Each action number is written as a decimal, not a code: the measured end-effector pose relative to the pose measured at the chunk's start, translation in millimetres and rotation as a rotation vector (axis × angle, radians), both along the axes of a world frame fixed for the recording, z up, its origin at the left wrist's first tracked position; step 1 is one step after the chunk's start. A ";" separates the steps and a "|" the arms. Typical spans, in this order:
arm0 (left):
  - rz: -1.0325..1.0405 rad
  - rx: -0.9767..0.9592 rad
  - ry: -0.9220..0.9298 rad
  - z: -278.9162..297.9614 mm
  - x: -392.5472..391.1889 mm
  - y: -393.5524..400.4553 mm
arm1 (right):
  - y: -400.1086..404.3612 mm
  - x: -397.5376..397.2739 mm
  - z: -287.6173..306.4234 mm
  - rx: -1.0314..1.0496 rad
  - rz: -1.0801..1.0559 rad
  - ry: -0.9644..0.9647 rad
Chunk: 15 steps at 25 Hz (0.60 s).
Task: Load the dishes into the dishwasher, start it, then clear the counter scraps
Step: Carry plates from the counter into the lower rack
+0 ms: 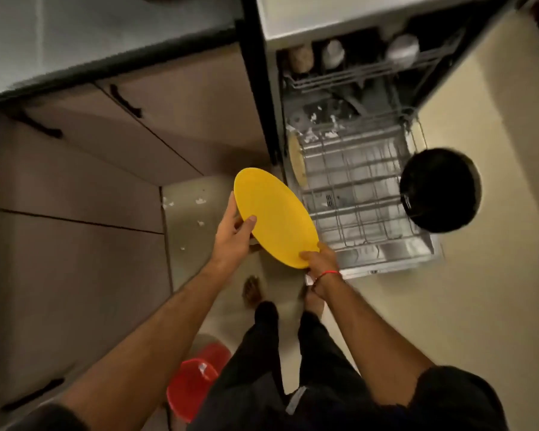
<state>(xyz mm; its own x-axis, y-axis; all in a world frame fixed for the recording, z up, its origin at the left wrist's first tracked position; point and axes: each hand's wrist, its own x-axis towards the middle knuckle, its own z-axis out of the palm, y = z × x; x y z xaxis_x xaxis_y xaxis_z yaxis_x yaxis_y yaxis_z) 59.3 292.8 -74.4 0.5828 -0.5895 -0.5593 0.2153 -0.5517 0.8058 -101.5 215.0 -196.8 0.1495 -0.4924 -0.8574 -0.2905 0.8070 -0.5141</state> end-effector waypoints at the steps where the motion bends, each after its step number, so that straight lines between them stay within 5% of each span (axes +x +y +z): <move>1: -0.056 0.022 0.012 -23.4 -5.2 -16.6 | -4.1 -11.7 -22.4 0.030 -0.031 0.021; 9: -0.212 0.203 -0.011 -189.5 -26.8 -91.0 | -20.1 -40.5 -181.6 0.199 -0.020 0.125; 15: -0.318 0.297 -0.170 -253.4 -35.6 -117.5 | -34.6 -38.8 -236.8 0.259 -0.055 0.111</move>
